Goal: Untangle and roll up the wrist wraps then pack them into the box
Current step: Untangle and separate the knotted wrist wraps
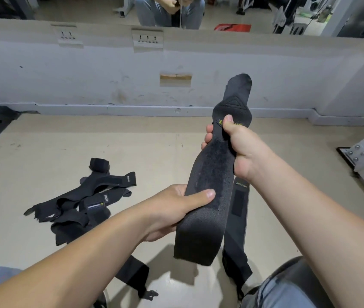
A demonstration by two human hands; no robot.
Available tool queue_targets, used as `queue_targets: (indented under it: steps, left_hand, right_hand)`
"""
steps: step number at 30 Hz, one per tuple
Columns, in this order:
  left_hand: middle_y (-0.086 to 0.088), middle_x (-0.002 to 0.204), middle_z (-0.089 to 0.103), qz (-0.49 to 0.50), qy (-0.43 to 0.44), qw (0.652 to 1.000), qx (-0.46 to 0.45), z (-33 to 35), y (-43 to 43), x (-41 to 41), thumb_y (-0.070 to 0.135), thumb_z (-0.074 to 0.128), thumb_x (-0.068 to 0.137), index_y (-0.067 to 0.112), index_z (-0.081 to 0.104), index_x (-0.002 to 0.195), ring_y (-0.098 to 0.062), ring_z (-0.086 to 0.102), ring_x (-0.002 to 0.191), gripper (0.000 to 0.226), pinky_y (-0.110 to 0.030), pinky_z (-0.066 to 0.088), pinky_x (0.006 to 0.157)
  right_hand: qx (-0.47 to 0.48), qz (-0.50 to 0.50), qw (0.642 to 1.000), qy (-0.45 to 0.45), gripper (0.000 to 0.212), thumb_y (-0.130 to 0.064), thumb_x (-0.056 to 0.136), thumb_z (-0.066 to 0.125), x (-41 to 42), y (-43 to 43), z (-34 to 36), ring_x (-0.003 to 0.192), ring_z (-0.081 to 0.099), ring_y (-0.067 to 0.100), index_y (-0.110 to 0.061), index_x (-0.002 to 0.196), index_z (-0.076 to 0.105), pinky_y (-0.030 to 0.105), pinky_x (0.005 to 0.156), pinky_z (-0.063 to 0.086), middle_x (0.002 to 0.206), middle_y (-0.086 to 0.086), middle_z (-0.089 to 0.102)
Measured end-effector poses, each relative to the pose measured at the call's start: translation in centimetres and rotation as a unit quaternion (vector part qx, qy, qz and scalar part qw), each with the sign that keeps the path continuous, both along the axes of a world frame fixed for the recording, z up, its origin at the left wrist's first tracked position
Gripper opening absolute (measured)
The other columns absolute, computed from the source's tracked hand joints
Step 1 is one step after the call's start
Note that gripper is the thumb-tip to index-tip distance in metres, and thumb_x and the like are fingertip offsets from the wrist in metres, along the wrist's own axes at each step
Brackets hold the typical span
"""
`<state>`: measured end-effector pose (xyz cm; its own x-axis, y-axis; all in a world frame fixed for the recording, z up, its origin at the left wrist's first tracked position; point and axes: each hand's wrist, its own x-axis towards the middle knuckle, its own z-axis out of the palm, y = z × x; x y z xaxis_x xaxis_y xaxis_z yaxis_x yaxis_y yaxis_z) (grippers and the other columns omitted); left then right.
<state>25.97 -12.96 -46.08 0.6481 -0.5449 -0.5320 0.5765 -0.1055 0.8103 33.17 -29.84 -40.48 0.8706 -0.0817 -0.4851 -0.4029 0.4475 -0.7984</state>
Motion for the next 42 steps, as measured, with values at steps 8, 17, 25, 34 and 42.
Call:
queue_targets:
  steps: [8,17,25,34,42]
  left_hand:
    - [-0.014,0.113,0.079,-0.044,0.0,0.999,0.001,-0.7,-0.2,-1.1,0.03,0.054,0.11,0.009,0.069,0.124,-0.027,0.077,0.106,0.03,-0.04,0.059,0.097]
    - [-0.004,0.107,0.082,0.032,-0.04,0.995,0.085,-4.0,-1.2,-1.2,0.019,0.055,0.109,0.014,0.072,0.12,-0.02,0.079,0.098,0.02,-0.027,0.06,0.077]
    - [-0.009,0.101,0.082,0.028,0.071,0.981,0.178,-11.9,-0.1,0.9,0.016,0.055,0.101,0.011,0.075,0.114,-0.027,0.078,0.098,0.024,-0.033,0.062,0.085]
    - [-0.009,0.085,0.073,0.094,0.11,0.962,0.233,-22.9,-3.1,10.1,0.031,0.062,0.073,0.01,0.07,0.095,-0.026,0.072,0.079,0.031,-0.035,0.058,0.074]
    - [-0.006,0.108,0.073,0.131,0.016,0.947,0.293,-34.6,-5.1,19.0,0.031,0.071,0.095,0.016,0.064,0.105,-0.024,0.07,0.104,0.019,-0.038,0.057,0.096]
  right_hand:
    - [-0.025,-0.023,0.999,0.005,0.066,-0.053,0.111,0.033,1.4,-2.8,-1.4,0.08,0.08,0.021,-0.002,0.105,0.074,0.036,0.075,0.059,0.096,0.014,0.081]
    - [-0.072,0.03,0.987,0.139,0.051,-0.029,0.082,0.068,1.5,-3.0,-9.0,0.098,0.076,0.035,-0.005,0.128,0.069,0.044,0.093,0.059,0.115,0.015,0.075]
    - [-0.169,0.061,0.961,0.211,0.019,-0.011,0.069,0.054,2.8,-1.0,-16.4,0.069,0.053,0.028,-0.015,0.088,0.055,0.034,0.066,0.042,0.079,0.007,0.056]
    - [-0.271,0.059,0.947,0.164,0.025,0.01,0.093,0.051,14.4,-2.6,-28.8,0.082,0.06,0.026,-0.008,0.094,0.068,0.026,0.063,0.051,0.093,0.011,0.065]
    - [-0.308,-0.033,0.936,0.166,0.028,0.004,0.095,0.056,25.2,-5.9,-38.2,0.079,0.061,0.024,-0.02,0.093,0.07,0.04,0.065,0.065,0.097,0.006,0.066]
